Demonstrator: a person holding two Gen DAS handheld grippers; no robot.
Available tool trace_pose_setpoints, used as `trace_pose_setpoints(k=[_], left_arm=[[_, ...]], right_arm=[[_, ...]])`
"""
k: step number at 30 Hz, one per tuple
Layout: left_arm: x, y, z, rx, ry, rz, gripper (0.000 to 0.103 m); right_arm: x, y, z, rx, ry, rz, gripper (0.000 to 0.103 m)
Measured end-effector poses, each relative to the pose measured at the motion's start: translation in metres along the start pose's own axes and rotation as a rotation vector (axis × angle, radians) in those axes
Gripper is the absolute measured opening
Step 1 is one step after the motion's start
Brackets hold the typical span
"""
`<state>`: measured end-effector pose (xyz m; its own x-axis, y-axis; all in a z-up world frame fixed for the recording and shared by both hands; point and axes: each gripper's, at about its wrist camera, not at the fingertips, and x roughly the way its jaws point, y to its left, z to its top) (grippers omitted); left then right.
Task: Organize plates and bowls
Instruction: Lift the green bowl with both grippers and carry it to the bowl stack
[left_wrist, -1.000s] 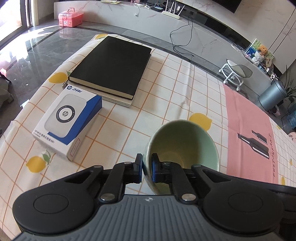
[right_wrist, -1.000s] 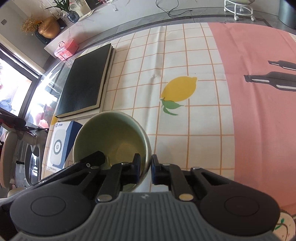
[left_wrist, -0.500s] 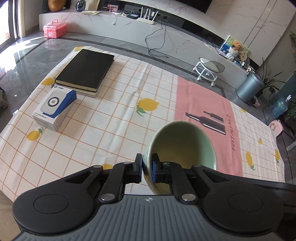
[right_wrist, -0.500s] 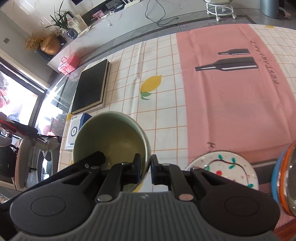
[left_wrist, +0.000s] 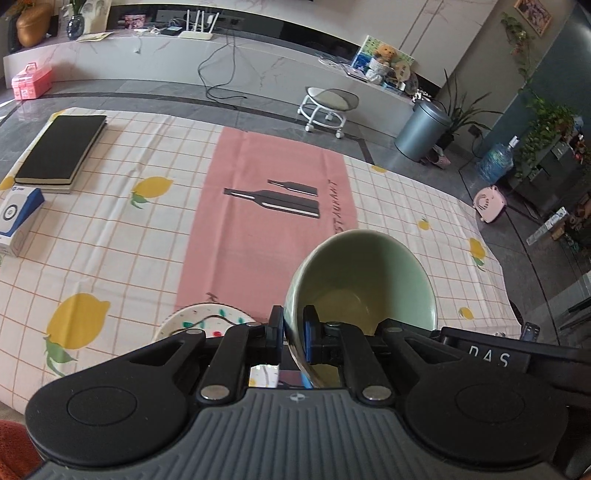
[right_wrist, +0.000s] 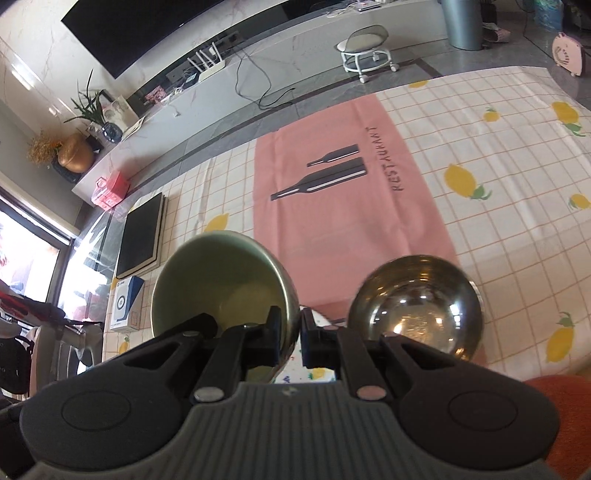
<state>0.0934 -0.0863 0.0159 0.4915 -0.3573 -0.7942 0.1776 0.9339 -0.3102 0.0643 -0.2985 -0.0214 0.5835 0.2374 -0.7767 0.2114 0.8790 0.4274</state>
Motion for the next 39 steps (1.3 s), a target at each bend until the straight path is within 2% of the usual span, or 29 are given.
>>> trace_pose_setpoints(k=[4, 9, 18, 24, 29, 39], left_arm=[[0.016, -0.029, -0.004, 0.029, 0.044, -0.024, 0.011], [0.045, -0.049, -0.012, 0.052, 0.122, -0.037, 0.011], [0.089, -0.050, -0.025, 0.069, 0.227, -0.014, 0.011], [0.106, -0.050, -0.026, 0.104, 0.254, 0.008, 0.011], [0.116, -0.057, -0.027, 0.199, 0.259, 0.055, 0.012], [0.125, -0.057, -0.027, 0.240, 0.288, 0.078, 0.012]], right_arm=[[-0.016, -0.036, 0.004, 0.040, -0.012, -0.017, 0.008], [-0.016, -0.072, 0.012, 0.065, 0.027, -0.044, 0.008], [0.023, -0.109, 0.005, 0.099, 0.103, -0.064, 0.008], [0.046, -0.118, 0.004, 0.080, 0.129, -0.059, 0.008], [0.060, -0.116, 0.005, 0.048, 0.139, -0.075, 0.007], [0.074, -0.112, 0.003, 0.007, 0.151, -0.114, 0.008]])
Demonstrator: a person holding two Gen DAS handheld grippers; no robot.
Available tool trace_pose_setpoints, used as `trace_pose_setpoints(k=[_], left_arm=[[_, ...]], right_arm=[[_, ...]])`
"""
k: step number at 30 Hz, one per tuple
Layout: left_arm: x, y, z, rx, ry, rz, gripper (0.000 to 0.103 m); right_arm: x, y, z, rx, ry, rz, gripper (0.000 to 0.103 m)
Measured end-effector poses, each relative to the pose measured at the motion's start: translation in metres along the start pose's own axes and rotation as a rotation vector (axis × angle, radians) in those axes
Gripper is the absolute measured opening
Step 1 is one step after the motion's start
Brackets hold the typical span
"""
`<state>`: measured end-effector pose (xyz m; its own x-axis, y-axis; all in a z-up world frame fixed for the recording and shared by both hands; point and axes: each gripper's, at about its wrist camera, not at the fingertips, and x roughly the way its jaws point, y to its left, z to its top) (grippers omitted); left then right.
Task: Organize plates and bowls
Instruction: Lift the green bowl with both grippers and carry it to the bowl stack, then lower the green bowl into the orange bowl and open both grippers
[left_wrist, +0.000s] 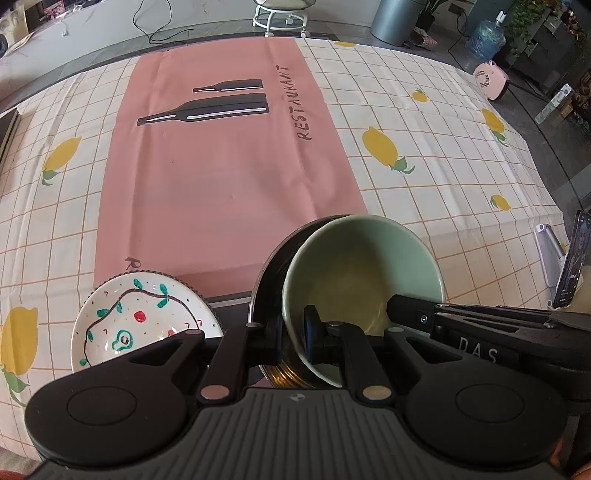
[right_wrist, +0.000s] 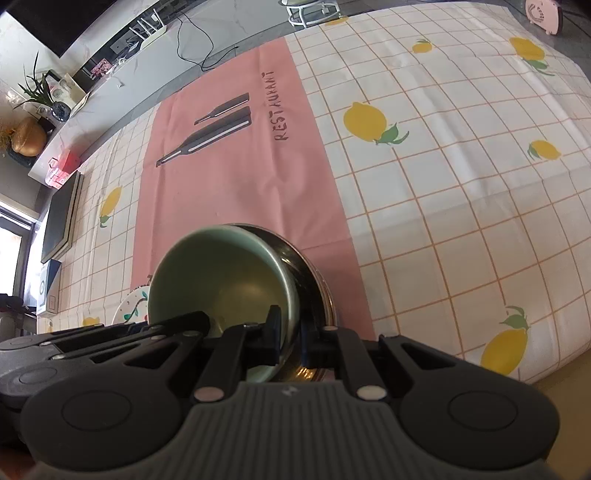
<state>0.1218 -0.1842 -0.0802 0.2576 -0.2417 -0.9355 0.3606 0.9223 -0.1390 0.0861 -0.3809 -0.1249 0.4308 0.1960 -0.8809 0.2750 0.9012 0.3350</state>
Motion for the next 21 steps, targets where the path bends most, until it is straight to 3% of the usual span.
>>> trace_pose_setpoints(k=[8, 21], left_arm=[[-0.006, -0.001, 0.004, 0.031, -0.006, -0.003, 0.015], [-0.023, 0.008, 0.004, -0.009, -0.052, -0.030, 0.016]], right_arm=[[-0.002, 0.006, 0.002, -0.037, -0.012, -0.047, 0.012], [-0.014, 0.026, 0.000, -0.157, -0.059, -0.114, 0.020]])
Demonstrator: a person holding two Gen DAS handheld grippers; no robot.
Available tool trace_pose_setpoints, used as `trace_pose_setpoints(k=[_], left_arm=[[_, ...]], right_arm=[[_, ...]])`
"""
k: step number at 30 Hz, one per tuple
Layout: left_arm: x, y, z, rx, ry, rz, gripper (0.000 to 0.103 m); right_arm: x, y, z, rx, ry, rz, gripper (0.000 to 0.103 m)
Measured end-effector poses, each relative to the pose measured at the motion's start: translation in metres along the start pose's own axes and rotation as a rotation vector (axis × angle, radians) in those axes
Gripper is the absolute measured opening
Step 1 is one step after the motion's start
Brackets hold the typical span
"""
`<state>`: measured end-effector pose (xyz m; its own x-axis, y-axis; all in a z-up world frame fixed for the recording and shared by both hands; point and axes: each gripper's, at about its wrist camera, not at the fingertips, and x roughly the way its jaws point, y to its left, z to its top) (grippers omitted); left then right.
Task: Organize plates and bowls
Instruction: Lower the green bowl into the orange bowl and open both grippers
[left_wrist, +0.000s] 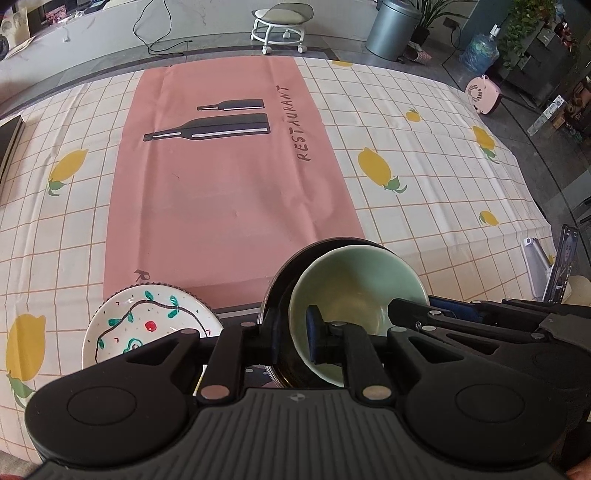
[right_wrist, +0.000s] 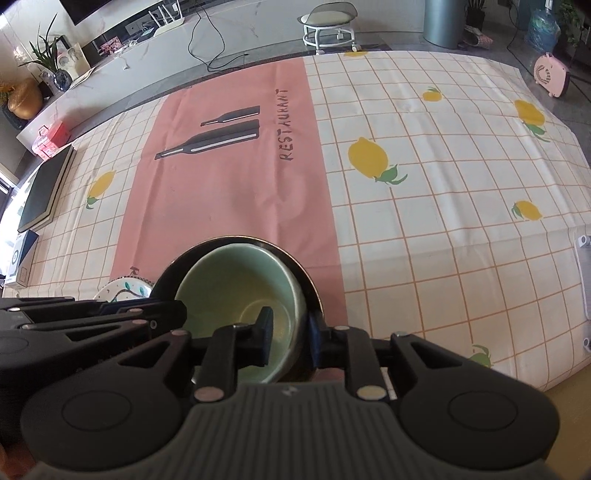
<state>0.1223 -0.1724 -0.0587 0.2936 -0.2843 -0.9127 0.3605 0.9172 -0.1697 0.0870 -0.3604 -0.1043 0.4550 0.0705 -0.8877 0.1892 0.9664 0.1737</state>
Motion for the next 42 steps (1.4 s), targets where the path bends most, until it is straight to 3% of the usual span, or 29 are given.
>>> trace_pose_setpoints(k=[3, 5, 11, 14, 22, 23, 25, 28, 31, 34, 42], left_arm=[[-0.009, -0.001, 0.000, -0.004, -0.035, -0.013, 0.016], [-0.016, -0.001, 0.001, -0.006, -0.057, -0.026, 0.017], [-0.036, -0.004, -0.001, 0.007, -0.141, -0.037, 0.020], [-0.048, -0.002, -0.005, 0.003, -0.197, -0.043, 0.025], [-0.062, 0.023, -0.031, -0.139, -0.318, -0.149, 0.059], [-0.061, 0.027, -0.034, -0.160, -0.327, -0.155, 0.063], [-0.056, 0.036, -0.040, -0.210, -0.336, -0.160, 0.074], [-0.042, 0.051, -0.049, -0.295, -0.325, -0.165, 0.078], [-0.026, 0.066, -0.058, -0.401, -0.304, -0.178, 0.078], [-0.012, 0.076, -0.065, -0.499, -0.278, -0.242, 0.078], [0.013, 0.075, -0.072, -0.564, -0.268, -0.298, 0.079]], right_arm=[[-0.007, 0.002, 0.000, -0.018, -0.016, -0.008, 0.022], [-0.013, 0.004, 0.000, -0.026, -0.040, -0.016, 0.031], [-0.034, 0.006, 0.003, -0.053, -0.114, -0.009, 0.032], [-0.043, 0.004, 0.002, -0.044, -0.150, 0.009, 0.038], [-0.053, -0.012, -0.017, 0.050, -0.216, 0.091, 0.053], [-0.052, -0.016, -0.020, 0.066, -0.223, 0.096, 0.059], [-0.048, -0.023, -0.026, 0.098, -0.243, 0.095, 0.069], [-0.036, -0.033, -0.034, 0.140, -0.244, 0.085, 0.081], [-0.017, -0.045, -0.041, 0.203, -0.195, 0.112, 0.082], [0.001, -0.053, -0.047, 0.267, -0.151, 0.167, 0.082], [0.027, -0.075, -0.056, 0.413, -0.110, 0.316, 0.081]])
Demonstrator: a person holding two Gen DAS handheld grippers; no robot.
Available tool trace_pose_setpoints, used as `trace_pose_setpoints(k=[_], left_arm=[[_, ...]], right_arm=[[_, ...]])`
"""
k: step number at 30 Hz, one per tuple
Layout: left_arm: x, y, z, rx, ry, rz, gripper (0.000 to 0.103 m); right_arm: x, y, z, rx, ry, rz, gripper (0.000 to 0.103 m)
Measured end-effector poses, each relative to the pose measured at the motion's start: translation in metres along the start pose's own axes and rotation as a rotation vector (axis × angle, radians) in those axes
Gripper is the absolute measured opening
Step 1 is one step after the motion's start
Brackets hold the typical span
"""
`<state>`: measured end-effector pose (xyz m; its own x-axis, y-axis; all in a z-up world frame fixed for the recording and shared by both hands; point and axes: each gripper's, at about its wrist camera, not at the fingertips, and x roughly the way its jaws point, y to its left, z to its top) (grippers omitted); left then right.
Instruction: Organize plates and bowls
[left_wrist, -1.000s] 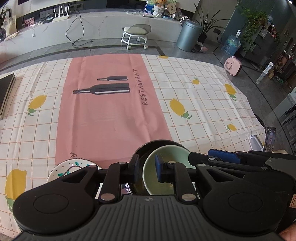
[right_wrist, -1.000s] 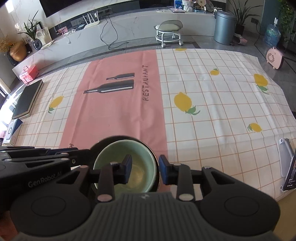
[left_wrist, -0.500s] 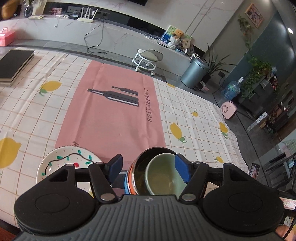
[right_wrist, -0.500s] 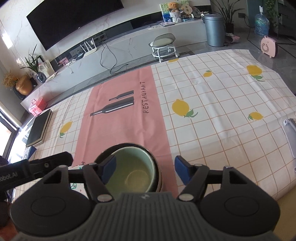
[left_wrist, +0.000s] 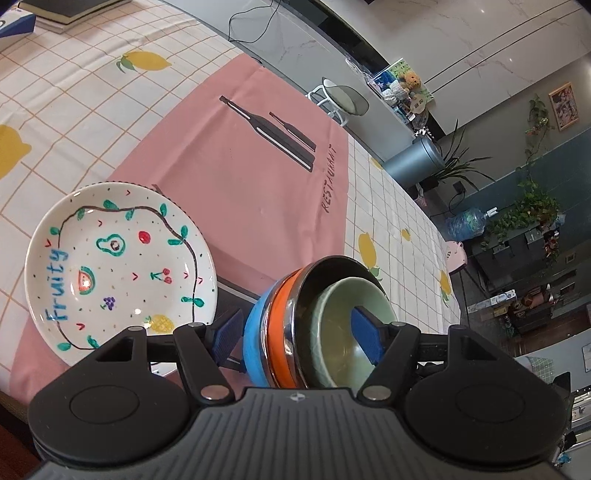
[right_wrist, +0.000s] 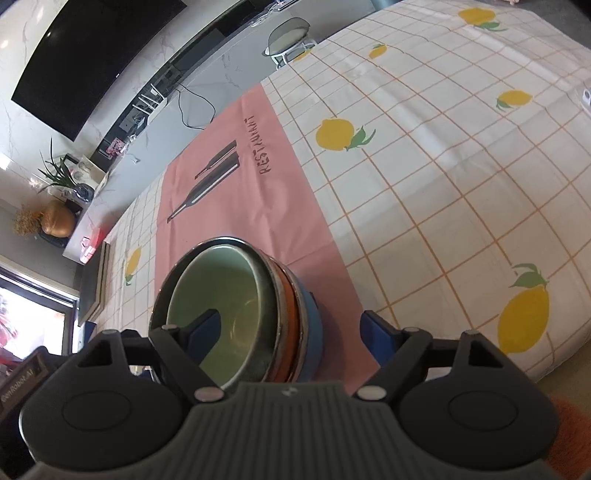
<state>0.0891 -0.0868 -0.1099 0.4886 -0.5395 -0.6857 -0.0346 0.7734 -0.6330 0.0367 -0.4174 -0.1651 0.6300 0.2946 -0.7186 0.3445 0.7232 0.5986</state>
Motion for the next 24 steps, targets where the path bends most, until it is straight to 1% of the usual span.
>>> trace_pose_setpoints(k=[2, 3, 5, 9, 13, 16, 22, 24], left_arm=[[0.004, 0.000, -0.003, 0.008, -0.002, 0.015, 0.079], [0.006, -0.001, -0.004, 0.015, -0.001, 0.022, 0.079], [0.010, -0.002, -0.007, 0.025, 0.005, 0.030, 0.079], [0.017, -0.005, -0.010, 0.032, 0.023, 0.030, 0.079], [0.023, -0.016, -0.013, 0.104, 0.024, 0.116, 0.079], [0.025, -0.027, -0.015, 0.179, 0.026, 0.192, 0.078], [0.027, -0.050, -0.020, 0.325, 0.024, 0.300, 0.077], [0.030, -0.057, -0.022, 0.359, 0.034, 0.323, 0.076]], right_arm=[[0.004, -0.008, 0.000, 0.051, 0.009, 0.021, 0.076], [0.005, -0.011, 0.000, 0.072, 0.011, 0.024, 0.075], [0.007, -0.014, 0.000, 0.099, 0.011, 0.029, 0.074], [0.012, -0.013, 0.001, 0.090, 0.017, 0.021, 0.074], [0.012, -0.017, 0.001, 0.103, 0.009, 0.025, 0.075], [0.011, -0.020, 0.001, 0.119, 0.003, 0.029, 0.075], [0.009, -0.018, -0.001, 0.106, -0.006, 0.014, 0.075], [0.008, -0.016, -0.001, 0.097, -0.015, 0.007, 0.075]])
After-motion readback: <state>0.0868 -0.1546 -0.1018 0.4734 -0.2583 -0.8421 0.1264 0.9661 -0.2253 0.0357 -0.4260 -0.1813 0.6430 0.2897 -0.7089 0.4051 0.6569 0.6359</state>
